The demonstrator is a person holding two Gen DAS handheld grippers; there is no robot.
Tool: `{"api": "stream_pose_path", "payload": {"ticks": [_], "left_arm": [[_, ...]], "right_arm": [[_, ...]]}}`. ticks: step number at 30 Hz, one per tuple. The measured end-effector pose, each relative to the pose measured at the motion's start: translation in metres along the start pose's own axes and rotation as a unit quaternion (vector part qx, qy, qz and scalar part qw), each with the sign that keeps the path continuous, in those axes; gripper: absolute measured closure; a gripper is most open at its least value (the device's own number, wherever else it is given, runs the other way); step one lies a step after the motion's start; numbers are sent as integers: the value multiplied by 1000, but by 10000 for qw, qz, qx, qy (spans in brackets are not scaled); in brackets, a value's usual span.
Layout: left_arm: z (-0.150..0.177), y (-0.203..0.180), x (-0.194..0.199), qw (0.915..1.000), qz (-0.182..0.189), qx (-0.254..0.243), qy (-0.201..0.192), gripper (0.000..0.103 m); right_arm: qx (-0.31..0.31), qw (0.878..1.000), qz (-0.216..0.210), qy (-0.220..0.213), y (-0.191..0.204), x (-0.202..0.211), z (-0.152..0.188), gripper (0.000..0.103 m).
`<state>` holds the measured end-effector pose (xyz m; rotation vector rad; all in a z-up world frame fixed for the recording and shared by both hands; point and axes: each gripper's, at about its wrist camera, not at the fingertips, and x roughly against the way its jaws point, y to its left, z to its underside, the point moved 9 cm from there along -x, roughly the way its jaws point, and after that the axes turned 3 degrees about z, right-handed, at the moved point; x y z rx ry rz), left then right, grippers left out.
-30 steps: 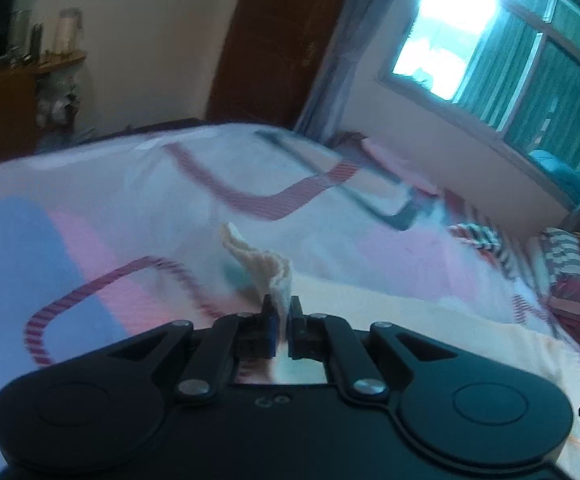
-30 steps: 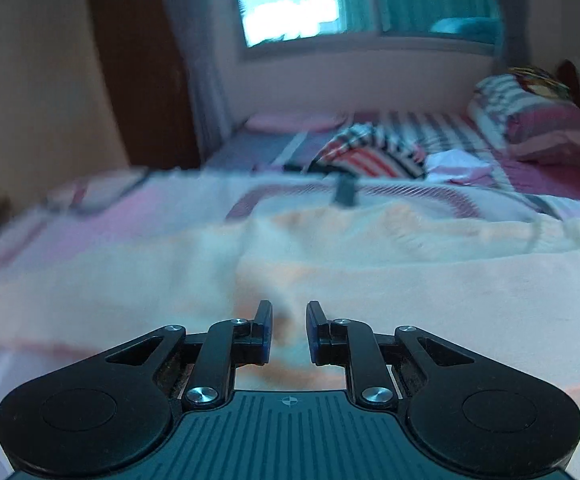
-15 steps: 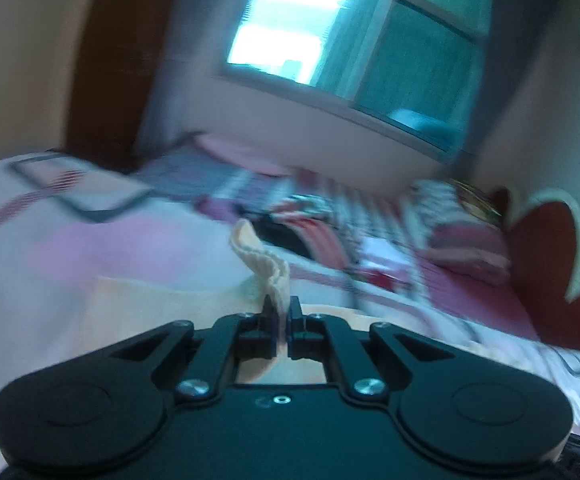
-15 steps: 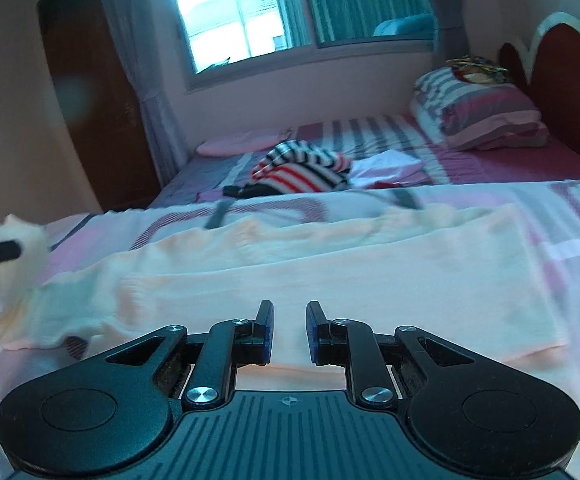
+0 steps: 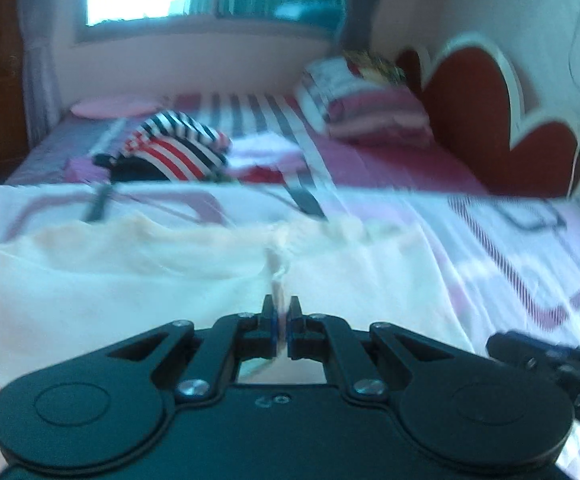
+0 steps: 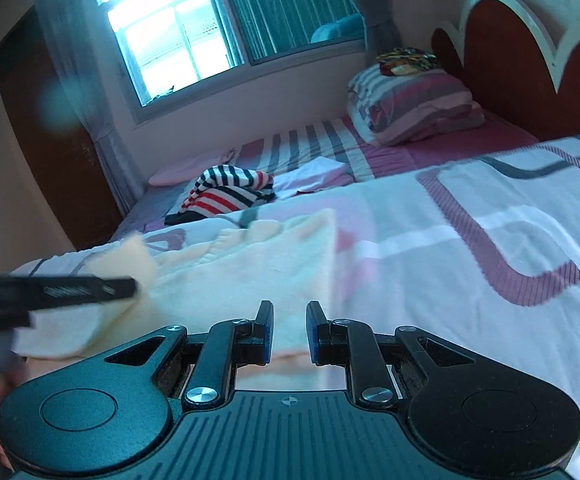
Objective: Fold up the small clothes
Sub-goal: 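Carry the cuff toward the sweater body with the left tool, then lay the sleeve across the body and open the left tool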
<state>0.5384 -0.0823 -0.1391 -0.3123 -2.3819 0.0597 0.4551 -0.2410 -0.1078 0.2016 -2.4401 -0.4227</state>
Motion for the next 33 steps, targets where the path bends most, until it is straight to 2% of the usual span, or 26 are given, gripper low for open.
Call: {"api": "stream_pose_path", "payload": {"ticks": [2,3,4,5,6,7,8,10,14,17,20,21,22,23,24,27,29,33], "left_arm": [[15,-14,-18,9993,161,-134,321,98],[23,-21,-25,9984,251,-206,454,83],[27,-29,-23,9985,272,-361,312,67],[29,-34,-19,9981,317,-464,264,55],[31,-35,-12,9977,389,-493,260,29],[32,-31,0,9982,372,-457,109,20],[33,-23,15,9984,319,-446,-98,22],[35,-2,39,9985,96,-458,-298,29],[50,89,86,9937,-967,-124,-555,31],[68,166,107,9842,-1642,415,-524,23],[81,202,101,9829,-1712,637,-222,31],[83,206,98,9835,-1687,625,-166,37],[86,209,93,9847,-1623,620,-111,41],[88,212,89,9851,-1601,625,-82,45],[85,210,80,9853,-1590,622,-46,48],[85,208,82,9850,-1630,554,-84,47],[83,211,82,9852,-1626,542,-72,48],[80,211,84,9872,-1538,414,-52,57]], "right_arm": [[-151,9999,-56,30,-9,4,0,85],[-243,9997,-90,40,-13,5,0,78],[-337,9994,-70,42,-17,8,0,43],[-424,9991,-73,16,-20,10,0,27],[-469,9988,-159,-52,-19,12,-2,23],[-456,9983,-354,-96,-15,15,-4,23],[-420,9981,-439,-46,-11,15,-5,25],[-350,9976,-599,55,1,12,-6,47],[-417,9951,-835,341,26,-10,-2,49],[-415,9928,-843,749,44,-37,12,49],[-309,9937,-703,819,56,-57,19,49],[-241,9944,-646,796,59,-61,17,55],[-167,9949,-606,793,63,-64,16,87],[-77,9947,-589,835,68,-67,15,99],[-14,9943,-559,904,71,-71,16,99],[301,9955,-499,743,78,-69,10,99],[522,9964,-459,490,82,-59,0,99],[663,9974,-249,-148,73,-26,-30,99]]}}
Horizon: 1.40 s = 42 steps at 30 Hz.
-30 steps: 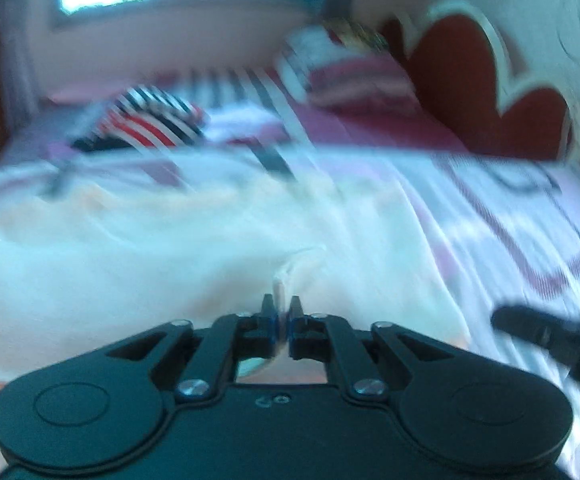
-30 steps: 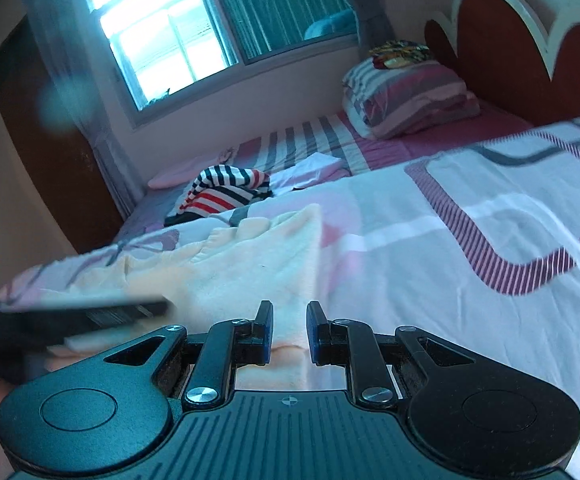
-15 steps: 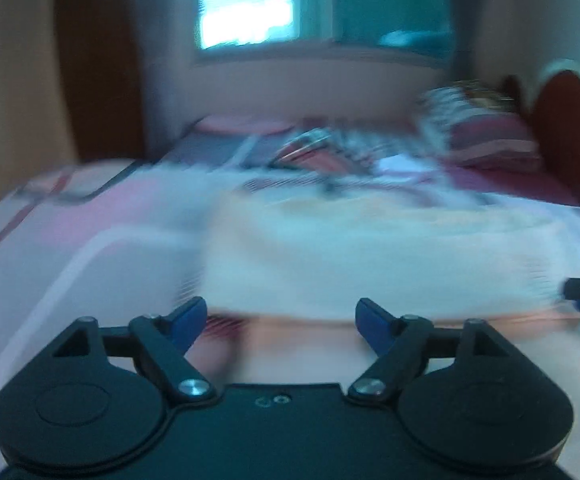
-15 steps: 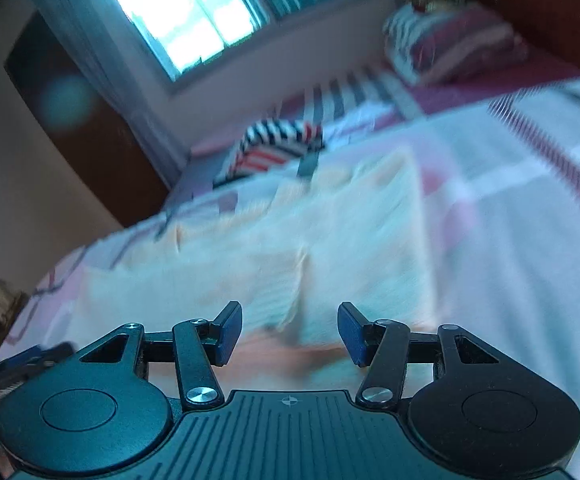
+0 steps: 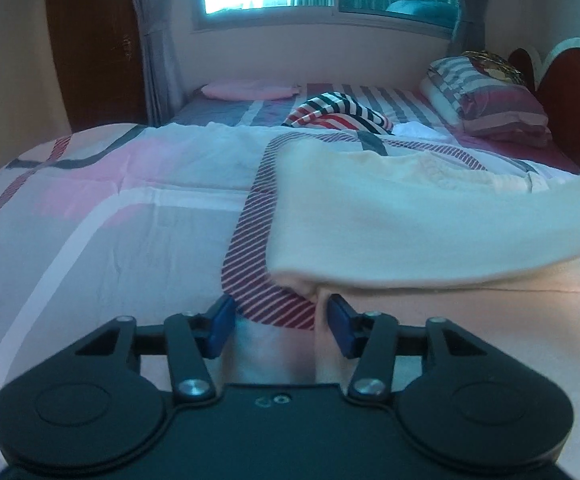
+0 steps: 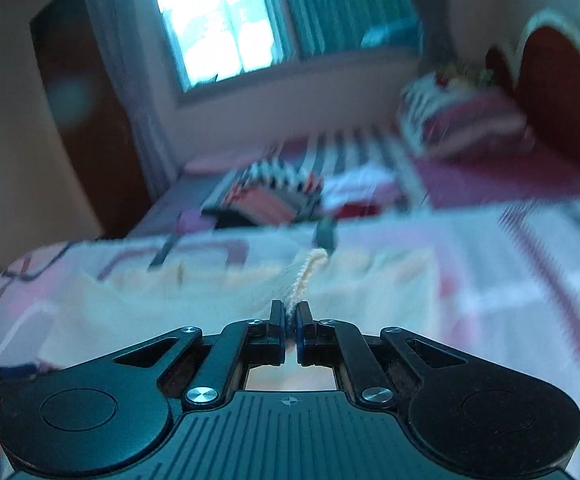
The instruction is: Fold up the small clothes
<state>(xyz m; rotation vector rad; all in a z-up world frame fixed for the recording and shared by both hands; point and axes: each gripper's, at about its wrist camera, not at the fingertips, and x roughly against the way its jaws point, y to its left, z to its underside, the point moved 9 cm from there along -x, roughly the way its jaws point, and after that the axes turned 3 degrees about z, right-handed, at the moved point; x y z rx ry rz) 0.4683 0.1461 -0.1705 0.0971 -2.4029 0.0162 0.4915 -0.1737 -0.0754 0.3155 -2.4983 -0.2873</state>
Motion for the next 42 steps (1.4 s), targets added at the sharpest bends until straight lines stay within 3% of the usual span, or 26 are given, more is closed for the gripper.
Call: {"api": "stream_pose_path", "payload": {"ticks": [2,4,7,9,17,23,25,27,30,32,34,36,38,42], "left_arm": [[0,-2,-1,10000,89,-17,1,61],[0,-4,-2,9999,136,-75,-27,68],[-3,-8,-2,9996,199,-177,-38,79],[-6,-11,-1,9994,216,-255,-64,81],[-2,-9,-7,9990,295,-342,-41,80],[-4,-3,-3,9990,253,-380,22,67],[-12,3,12,9990,217,-266,-274,68],[-25,1,26,9976,280,-197,-600,68],[-41,-22,21,9954,565,-216,-747,67],[-37,-40,2,9954,776,-308,-465,64],[-22,-48,-27,9957,870,-280,126,60],[-39,-49,-21,9954,808,-489,-167,62],[-65,-51,-19,9940,860,-454,-507,61],[-92,-61,-48,9951,738,-490,-432,57]], "right_arm": [[-42,9999,147,-36,-14,4,-4,99],[-119,9990,367,229,-32,-5,7,99],[-261,9980,365,441,-42,-12,23,99],[-193,9980,402,446,-42,-10,29,99],[-144,9970,540,541,-48,-8,37,99],[-179,9941,647,854,-55,-14,50,99],[2,9943,679,821,-53,-10,47,98],[182,9945,938,438,-52,3,35,97],[149,9980,586,194,-36,7,29,97],[393,9962,635,448,-25,-10,41,97],[426,9915,816,915,-29,-31,62,97],[459,9910,872,909,-25,-29,54,97],[441,9953,679,535,-14,-27,35,97],[360,9983,160,430,25,-65,17,97]]}}
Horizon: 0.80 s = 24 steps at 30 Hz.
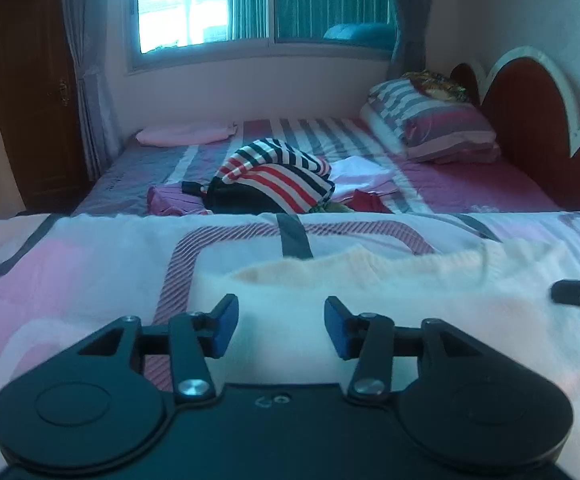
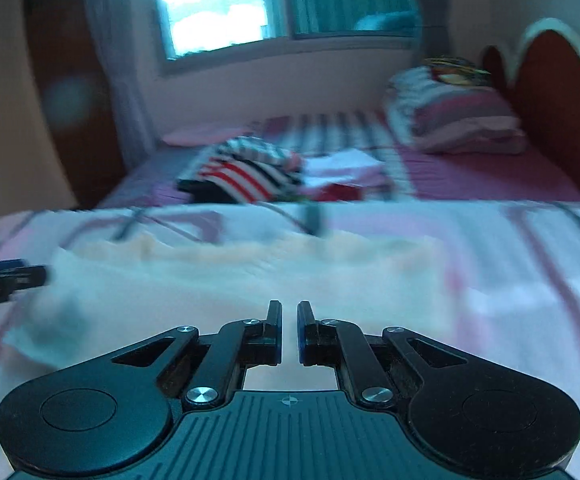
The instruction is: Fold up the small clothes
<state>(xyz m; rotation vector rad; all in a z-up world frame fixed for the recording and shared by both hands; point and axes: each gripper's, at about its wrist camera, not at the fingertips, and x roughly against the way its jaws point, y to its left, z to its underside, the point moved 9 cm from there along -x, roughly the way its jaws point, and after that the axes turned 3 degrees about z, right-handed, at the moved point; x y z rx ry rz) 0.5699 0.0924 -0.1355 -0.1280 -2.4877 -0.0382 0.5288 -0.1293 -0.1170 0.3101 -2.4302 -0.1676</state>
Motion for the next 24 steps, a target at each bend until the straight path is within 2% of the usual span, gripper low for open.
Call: {"api": "stream_pose_path", "payload": {"ticks": [2,4,5,7,9,11,13,14,16,18,22,24], "left_arm": [[1,7,-18,9998,-121,140,-5,57],[12,22,-37,9990,-205,303,238,57],[23,29,-42,9982,-279,342,396,54],[27,40,-37,9983,-160,495,260,53],[23,45,-19,9977,-327,565,183,58],[19,31,3,9981,-94,594,-144,55],[24,-2,13,9991,165,368,-149,50],[27,-20,14,9995,224,195,-135,49],[37,-60,15,9989,425,-185,-27,48],[47,-83,15,9980,391,-498,48,48],[63,-86,22,9964,148,-831,67,44],[66,-72,28,9974,119,-694,136,42]], "right_arm": [[139,9997,-211,24,23,-18,0,97],[346,9986,-375,162,41,-36,8,97],[476,9980,-269,311,40,-47,15,97],[297,9991,-215,224,32,-45,16,97],[151,9997,67,151,16,-31,10,97],[93,9999,4,-118,7,-12,6,97],[8,10000,-28,57,2,-9,11,97],[-39,9997,-202,155,8,-9,17,97],[121,9993,-266,222,22,-8,24,97],[294,9985,-357,305,35,-4,33,97],[314,9985,-255,372,25,8,49,97],[331,9987,1,383,6,16,52,97]]}}
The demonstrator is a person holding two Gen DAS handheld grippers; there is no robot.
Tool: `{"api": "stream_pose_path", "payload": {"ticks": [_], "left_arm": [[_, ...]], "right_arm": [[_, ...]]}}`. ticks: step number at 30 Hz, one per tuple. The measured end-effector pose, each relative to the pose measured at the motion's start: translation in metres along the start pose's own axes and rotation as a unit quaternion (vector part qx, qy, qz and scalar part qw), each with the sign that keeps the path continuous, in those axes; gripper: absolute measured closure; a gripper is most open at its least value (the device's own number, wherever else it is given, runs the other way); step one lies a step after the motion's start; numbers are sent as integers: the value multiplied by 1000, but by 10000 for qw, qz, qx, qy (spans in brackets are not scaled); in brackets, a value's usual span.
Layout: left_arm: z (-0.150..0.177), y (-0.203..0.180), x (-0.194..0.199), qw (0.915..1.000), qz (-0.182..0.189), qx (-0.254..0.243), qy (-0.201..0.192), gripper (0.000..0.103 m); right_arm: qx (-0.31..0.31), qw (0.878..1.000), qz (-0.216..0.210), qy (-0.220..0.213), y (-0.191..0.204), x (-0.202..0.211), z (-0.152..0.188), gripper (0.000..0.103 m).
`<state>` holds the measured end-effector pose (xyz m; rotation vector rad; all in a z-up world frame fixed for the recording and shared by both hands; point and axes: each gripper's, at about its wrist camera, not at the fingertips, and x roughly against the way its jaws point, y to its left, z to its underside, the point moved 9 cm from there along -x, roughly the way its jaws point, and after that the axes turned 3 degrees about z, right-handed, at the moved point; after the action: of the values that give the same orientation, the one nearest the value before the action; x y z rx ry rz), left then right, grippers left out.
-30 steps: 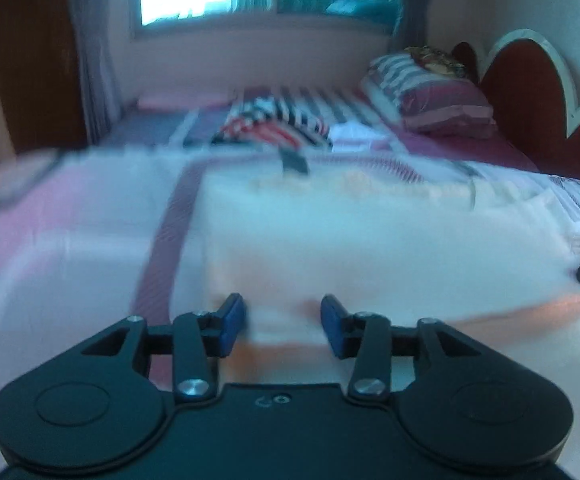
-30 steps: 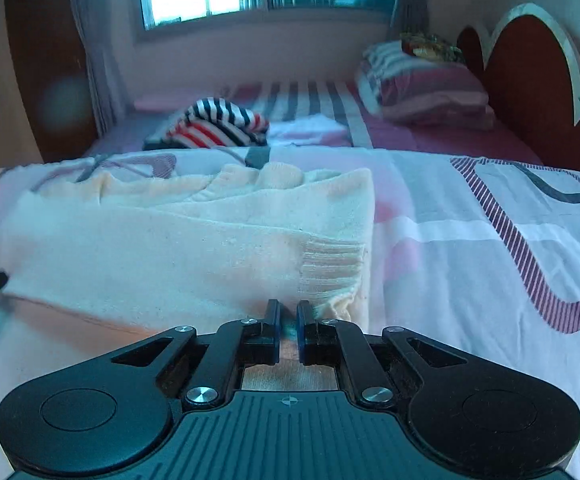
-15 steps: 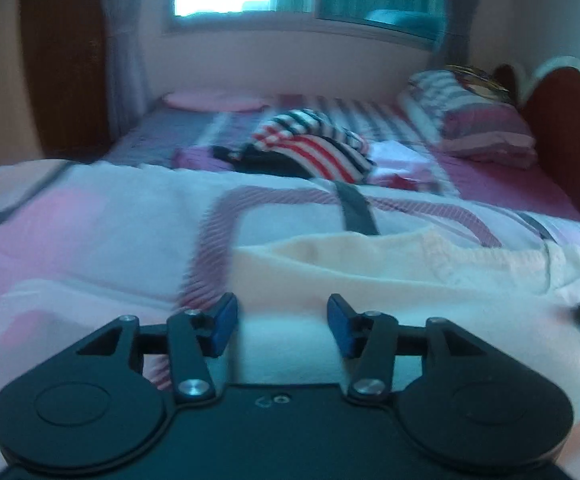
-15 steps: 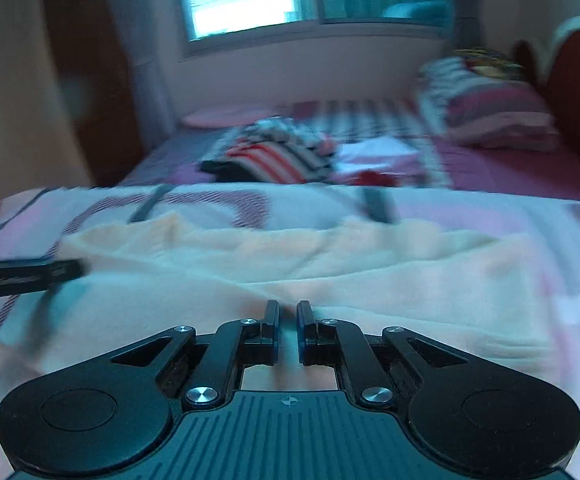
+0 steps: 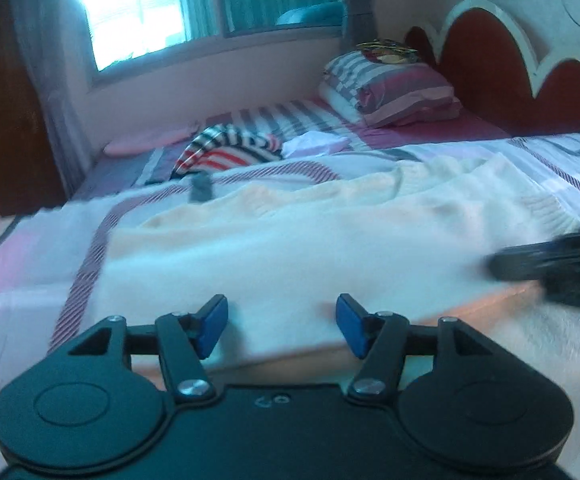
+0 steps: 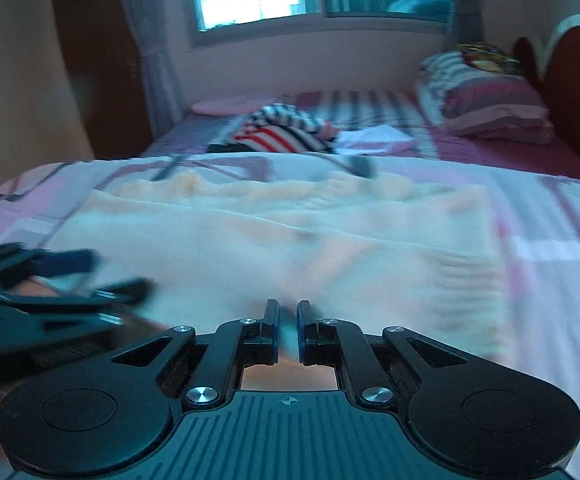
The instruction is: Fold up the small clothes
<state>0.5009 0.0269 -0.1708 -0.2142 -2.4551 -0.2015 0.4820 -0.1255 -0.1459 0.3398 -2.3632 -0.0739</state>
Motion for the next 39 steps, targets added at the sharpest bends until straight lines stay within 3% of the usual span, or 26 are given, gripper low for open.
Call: {"api": "stream_pose_path", "payload": {"ticks": [3,7,12,15,19,29,32,34,38,39], "left_arm": [[8,15,8,9999,-85,140,54,38],[6,16,14,9997,-166,180,64,41],[3,35,24,9987,-346,371,-14,44],[6,49,20,9971,-481,588,86,44],[16,59,13,9956,-478,786,177,41],[20,53,16,9957,-620,589,345,41],[21,53,17,9951,-671,574,456,35],[22,54,23,9935,-780,569,606,25],[27,49,47,9947,-708,562,489,25],[27,47,54,9950,-692,569,446,25]], "right_arm": [[-95,9999,125,8,-24,10,9,97],[-25,9999,153,56,-25,17,9,97],[-76,9992,335,-192,-36,28,-2,97],[-64,9987,505,-45,-51,21,7,97],[-242,9990,358,-100,-59,22,10,97],[-125,9996,224,-82,-61,28,14,97],[-24,9998,197,-85,-61,26,14,97],[10,9998,190,-8,-59,27,13,97],[-96,9998,62,-167,-60,55,16,96],[-191,9997,36,-167,-62,62,21,89]]}}
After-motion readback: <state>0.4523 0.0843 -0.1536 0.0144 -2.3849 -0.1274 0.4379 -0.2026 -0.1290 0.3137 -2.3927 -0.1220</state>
